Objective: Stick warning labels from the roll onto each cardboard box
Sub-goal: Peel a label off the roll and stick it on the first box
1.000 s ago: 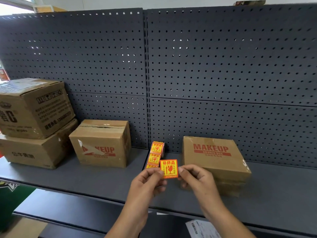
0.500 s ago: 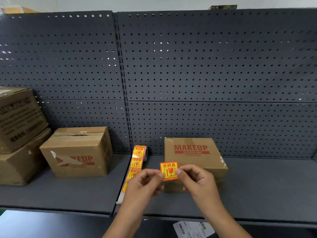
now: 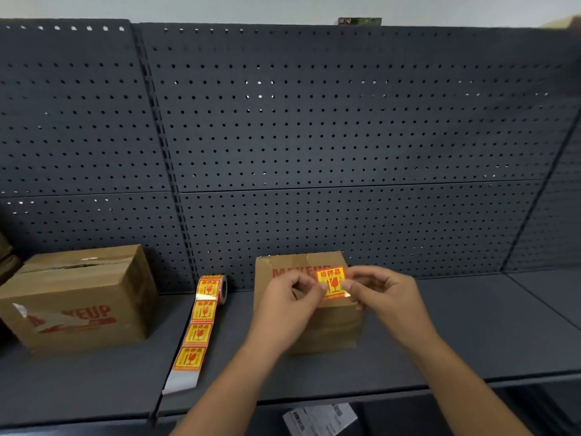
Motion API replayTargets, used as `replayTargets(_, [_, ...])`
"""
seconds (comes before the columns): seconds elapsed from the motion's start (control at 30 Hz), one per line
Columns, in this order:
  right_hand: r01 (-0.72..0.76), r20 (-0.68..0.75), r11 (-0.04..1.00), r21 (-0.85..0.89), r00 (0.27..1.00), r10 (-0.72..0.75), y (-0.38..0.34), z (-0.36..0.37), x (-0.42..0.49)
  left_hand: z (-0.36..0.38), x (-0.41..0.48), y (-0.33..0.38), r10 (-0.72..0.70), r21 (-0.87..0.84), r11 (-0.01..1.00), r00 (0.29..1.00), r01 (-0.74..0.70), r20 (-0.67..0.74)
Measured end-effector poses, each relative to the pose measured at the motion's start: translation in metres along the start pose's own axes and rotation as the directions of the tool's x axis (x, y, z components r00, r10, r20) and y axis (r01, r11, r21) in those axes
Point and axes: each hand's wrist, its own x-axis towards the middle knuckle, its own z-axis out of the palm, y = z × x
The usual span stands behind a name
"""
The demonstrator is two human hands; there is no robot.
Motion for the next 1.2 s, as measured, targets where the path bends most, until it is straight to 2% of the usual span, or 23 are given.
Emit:
replayTargets(0.23, [-0.019,-0.006,0.994,-0.106,1.000,0.019,0.021,-0.024,0.020,0.033,0.030,-0.010,0.023,0.174,0.984,1.000,-0.025,0.015])
replayTargets(0.47, [-0.007,-0.032,0.981,-0.196,0.999,0.000,0.043,-0.023,0.020,0.049,0.035,-0.012,-0.018,0.264,0.964,1.000,0.015,0.008])
replayTargets(0.67, [0.059,0.002,0.917,-0.395,0.998,-0.064,0.057,-0.021,0.024,0.054,0.038,-0.013,-0.022,0.305,0.952,1.000,0.017,0.014])
replayTargets(1.2, [0.077,-0.026,0.909,-0.409,0.995,-0.095,0.067,-0.016,0.020,0.059,0.030,-0.022,0.083,0.394,0.917,0.996,-0.066,-0.026])
